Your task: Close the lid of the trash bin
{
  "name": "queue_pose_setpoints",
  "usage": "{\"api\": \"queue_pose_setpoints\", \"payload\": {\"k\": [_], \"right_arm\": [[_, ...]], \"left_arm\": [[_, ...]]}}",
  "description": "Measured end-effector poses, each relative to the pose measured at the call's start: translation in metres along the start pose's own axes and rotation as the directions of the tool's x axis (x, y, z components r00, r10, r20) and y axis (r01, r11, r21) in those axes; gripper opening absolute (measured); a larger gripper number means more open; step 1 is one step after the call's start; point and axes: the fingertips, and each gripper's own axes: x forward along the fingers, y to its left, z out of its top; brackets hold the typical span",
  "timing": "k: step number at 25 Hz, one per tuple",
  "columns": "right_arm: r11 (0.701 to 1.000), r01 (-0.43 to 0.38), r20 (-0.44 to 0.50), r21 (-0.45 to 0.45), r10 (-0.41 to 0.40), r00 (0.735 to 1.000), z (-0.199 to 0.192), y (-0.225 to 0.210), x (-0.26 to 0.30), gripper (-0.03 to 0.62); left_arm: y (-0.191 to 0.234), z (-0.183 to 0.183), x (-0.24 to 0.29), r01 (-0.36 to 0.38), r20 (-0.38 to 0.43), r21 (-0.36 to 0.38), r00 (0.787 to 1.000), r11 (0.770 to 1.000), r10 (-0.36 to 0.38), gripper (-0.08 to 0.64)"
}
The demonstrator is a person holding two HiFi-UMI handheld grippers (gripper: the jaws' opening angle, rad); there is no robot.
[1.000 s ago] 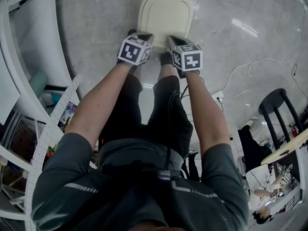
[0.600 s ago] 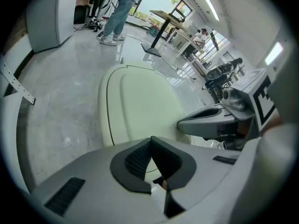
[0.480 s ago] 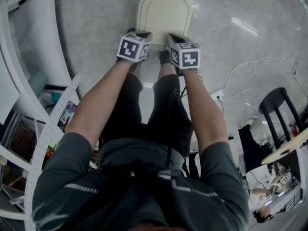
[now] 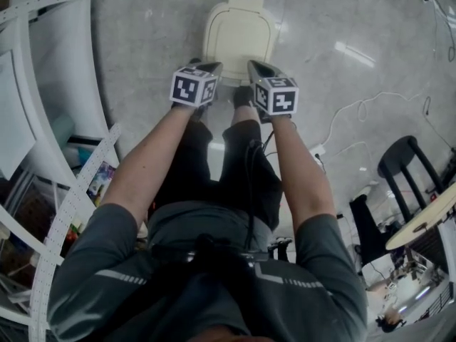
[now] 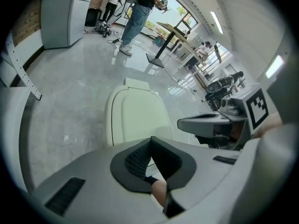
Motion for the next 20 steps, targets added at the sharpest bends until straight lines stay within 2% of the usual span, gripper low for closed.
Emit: {"api": "queue_pose_setpoints", "payload": {"k": [3,8,11,15,20], "right_arm": [[1.0,-0.014,0.054,-0.014,0.015,0.998,0.025,0.015,-0.022,0.005],[0.996,-0.024,0.148,-0.086,0.037,0.988,0.072,0.04,-0.07,0.005],[0.991,-0.016,0.181,-0.129,0.04,0.983,0.089,0.055,-0.101,0.005],[0.988,-0.006,0.244,-0.154,0.044,0.969,0.118,0.073,-0.132,0.005],[0.985,0.017,0.315,-0.174,0.04,0.948,0.148,0.085,-0.169,0.004]], "left_arm": [[-0.008,0.02,-0.027,0.01,0.059,0.01,0.998,1.0,-0.011,-0.002],[-0.029,0.067,-0.073,0.02,0.161,0.056,0.987,0.998,-0.028,-0.002],[-0.049,0.093,-0.107,0.047,0.231,0.093,0.971,0.995,-0.067,-0.002],[-0.074,0.125,-0.156,0.082,0.331,0.124,0.936,0.989,-0.12,-0.002],[-0.098,0.15,-0.194,0.042,0.384,0.218,0.915,0.975,-0.126,-0.002]]}}
